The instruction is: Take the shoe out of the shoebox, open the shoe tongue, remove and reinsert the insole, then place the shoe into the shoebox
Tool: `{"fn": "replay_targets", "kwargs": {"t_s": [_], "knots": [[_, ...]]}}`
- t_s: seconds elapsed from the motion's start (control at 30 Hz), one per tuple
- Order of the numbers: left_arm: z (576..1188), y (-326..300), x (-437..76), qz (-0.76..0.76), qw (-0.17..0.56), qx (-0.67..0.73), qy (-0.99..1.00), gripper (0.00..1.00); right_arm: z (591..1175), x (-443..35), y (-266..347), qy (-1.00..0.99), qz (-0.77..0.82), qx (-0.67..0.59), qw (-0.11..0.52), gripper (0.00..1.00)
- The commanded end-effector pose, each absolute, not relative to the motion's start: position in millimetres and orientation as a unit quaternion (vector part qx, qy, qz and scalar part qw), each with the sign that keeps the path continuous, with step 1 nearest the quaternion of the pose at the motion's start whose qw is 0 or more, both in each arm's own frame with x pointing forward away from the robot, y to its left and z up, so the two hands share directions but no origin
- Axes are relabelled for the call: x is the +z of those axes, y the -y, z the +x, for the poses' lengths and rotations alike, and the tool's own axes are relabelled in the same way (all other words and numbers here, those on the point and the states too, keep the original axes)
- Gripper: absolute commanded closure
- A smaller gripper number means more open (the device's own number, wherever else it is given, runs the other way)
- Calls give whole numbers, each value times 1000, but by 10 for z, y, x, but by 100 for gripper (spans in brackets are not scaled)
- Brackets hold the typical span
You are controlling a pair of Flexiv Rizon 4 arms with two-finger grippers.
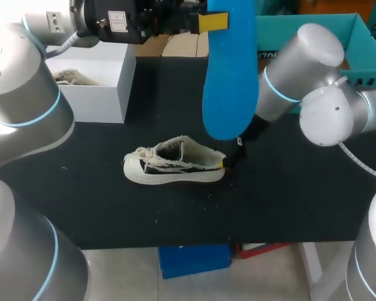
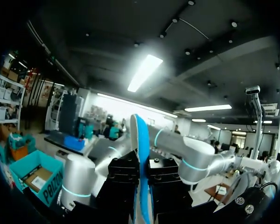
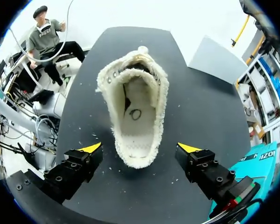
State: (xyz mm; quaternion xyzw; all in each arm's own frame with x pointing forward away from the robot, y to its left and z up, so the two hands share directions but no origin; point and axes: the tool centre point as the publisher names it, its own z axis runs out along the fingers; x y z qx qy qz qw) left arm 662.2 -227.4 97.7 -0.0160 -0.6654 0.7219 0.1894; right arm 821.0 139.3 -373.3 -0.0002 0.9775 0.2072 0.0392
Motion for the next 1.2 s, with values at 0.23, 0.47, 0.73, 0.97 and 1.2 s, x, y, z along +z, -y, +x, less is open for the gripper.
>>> {"fn": "replay_targets", "kwargs": {"t_s": [0.23, 0.47, 0.73, 0.97, 1.2], "knots": [[6617, 2291, 968, -15, 188, 722, 665, 100, 8169, -3772, -1473, -996, 2, 79, 36, 0], [6617, 2291, 968, -15, 188, 722, 665, 100, 8182, -3824, -1522, -997, 1, 76, 31, 0], [6617, 2291, 968, -15, 188, 722, 665, 100, 8178, -3888, -1610, -997, -7, 74, 24, 0], [6617, 2291, 968, -15, 188, 722, 665, 100, 8170, -3932, -1629, -997, -12, 66, 22, 0], [6617, 2291, 968, -15, 188, 722, 665, 100, 8170, -3943, -1632, -998, -15, 58, 25, 0]]}}
